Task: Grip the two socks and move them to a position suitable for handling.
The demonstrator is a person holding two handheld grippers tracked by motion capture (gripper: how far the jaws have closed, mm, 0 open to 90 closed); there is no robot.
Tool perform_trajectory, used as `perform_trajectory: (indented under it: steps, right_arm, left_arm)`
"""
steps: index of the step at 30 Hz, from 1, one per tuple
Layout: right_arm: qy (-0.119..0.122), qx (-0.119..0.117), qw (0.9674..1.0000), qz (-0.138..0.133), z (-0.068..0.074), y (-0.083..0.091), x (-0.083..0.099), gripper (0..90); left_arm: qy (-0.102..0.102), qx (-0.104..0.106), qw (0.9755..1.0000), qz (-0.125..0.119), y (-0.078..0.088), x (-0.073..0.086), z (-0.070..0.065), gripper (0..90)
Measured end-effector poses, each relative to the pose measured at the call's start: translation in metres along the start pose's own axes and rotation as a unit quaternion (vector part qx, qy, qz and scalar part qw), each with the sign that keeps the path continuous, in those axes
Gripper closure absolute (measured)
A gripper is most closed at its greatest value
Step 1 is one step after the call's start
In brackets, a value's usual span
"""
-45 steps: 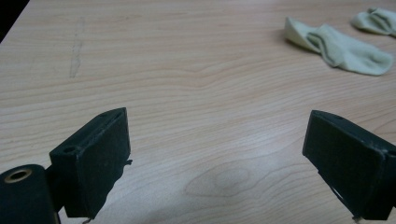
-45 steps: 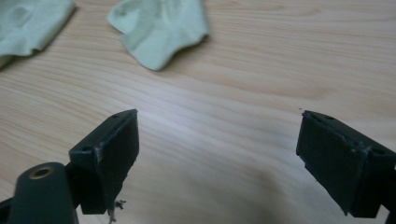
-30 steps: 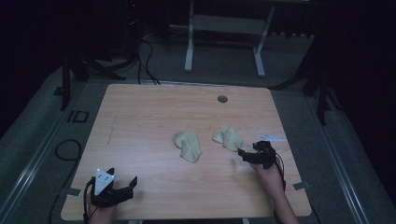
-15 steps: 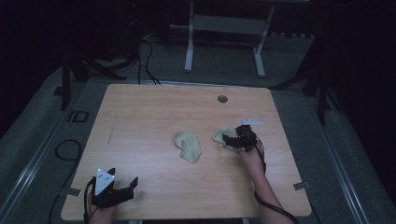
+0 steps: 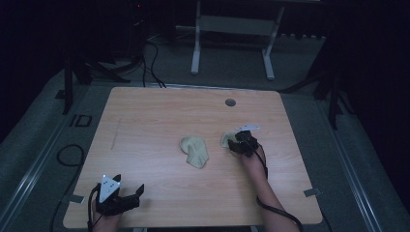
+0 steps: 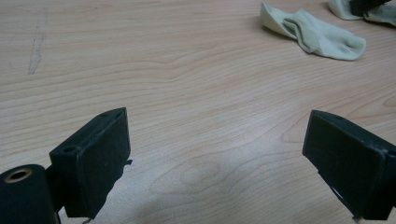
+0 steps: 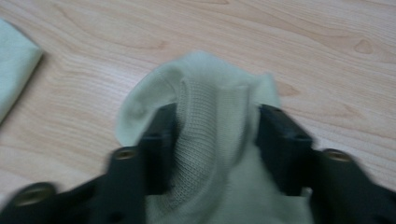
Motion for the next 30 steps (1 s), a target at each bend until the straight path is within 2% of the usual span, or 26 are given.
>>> perform_trajectory:
  steps: [2, 4, 6, 9, 13, 16, 18, 20, 22, 25, 27, 29, 30]
  right_arm:
    - [0.004, 0.002, 1.0000, 0.000, 0.002, 0.002, 0.000, 73.8]
    - [0.009, 0.006, 0.9999, 0.003, 0.004, 0.003, 0.001, 79.5]
    - [0.008, 0.006, 0.9999, 0.004, 0.004, 0.004, 0.001, 80.2]
    - [0.007, -0.007, 0.9999, 0.004, 0.009, 0.012, 0.000, 80.9]
    - [0.013, -0.010, 0.9998, -0.011, 0.013, 0.031, -0.004, 80.9]
    - [0.007, -0.011, 0.9997, -0.019, 0.018, 0.048, -0.004, 80.9]
    - [0.000, -0.019, 0.9995, -0.024, 0.024, 0.059, 0.001, 80.9]
    - [0.006, -0.027, 0.9993, -0.024, 0.031, 0.069, 0.006, 80.8]
    - [0.015, -0.024, 0.9992, -0.026, 0.035, 0.080, 0.010, 80.9]
    - [0.016, -0.028, 0.9990, -0.029, 0.043, 0.097, 0.014, 80.8]
    - [0.015, -0.039, 0.9987, -0.030, 0.050, 0.108, 0.017, 80.8]
    - [0.026, -0.038, 0.9984, -0.032, 0.057, 0.118, 0.020, 80.8]
    - [0.024, -0.046, 0.9981, -0.034, 0.062, 0.122, 0.022, 80.8]
  left_arm:
    - [0.002, 0.001, 1.0000, -0.001, 0.000, 0.000, 0.000, 7.4]
    - [0.001, 0.000, 1.0000, 0.000, 0.000, 0.000, 0.000, 7.5]
    - [0.000, 0.000, 1.0000, 0.002, -0.001, 0.000, 0.000, 7.4]
    - [0.000, 0.001, 1.0000, 0.003, -0.001, 0.001, 0.000, 7.4]
    - [0.002, 0.000, 1.0000, 0.003, -0.001, 0.001, 0.000, 7.4]
    - [0.004, 0.000, 1.0000, 0.003, -0.001, 0.001, 0.001, 7.5]
    - [0.004, 0.002, 1.0000, 0.003, -0.001, 0.001, 0.000, 7.5]
    - [0.002, 0.003, 1.0000, 0.004, -0.001, 0.001, -0.002, 7.5]
    - [-0.001, 0.003, 1.0000, 0.006, -0.001, 0.002, -0.003, 7.5]
    - [-0.001, 0.006, 1.0000, 0.006, -0.002, 0.002, -0.004, 7.5]
    - [-0.004, 0.007, 0.9999, 0.007, -0.002, 0.002, -0.005, 7.5]
    - [-0.004, 0.006, 0.9999, 0.007, -0.002, 0.002, -0.004, 7.5]
    - [-0.003, 0.006, 1.0000, 0.006, -0.002, 0.002, -0.004, 7.5]
Point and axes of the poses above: each handheld gripper's, and its own axes: y roughly backward along the jaws, x roughly out of its underside, z roughly to its left, the point moved 9 cm from there along -y, roughly forward along the jaws, and after that the axes turned 12 degrees about y, right-handed, at the moved point
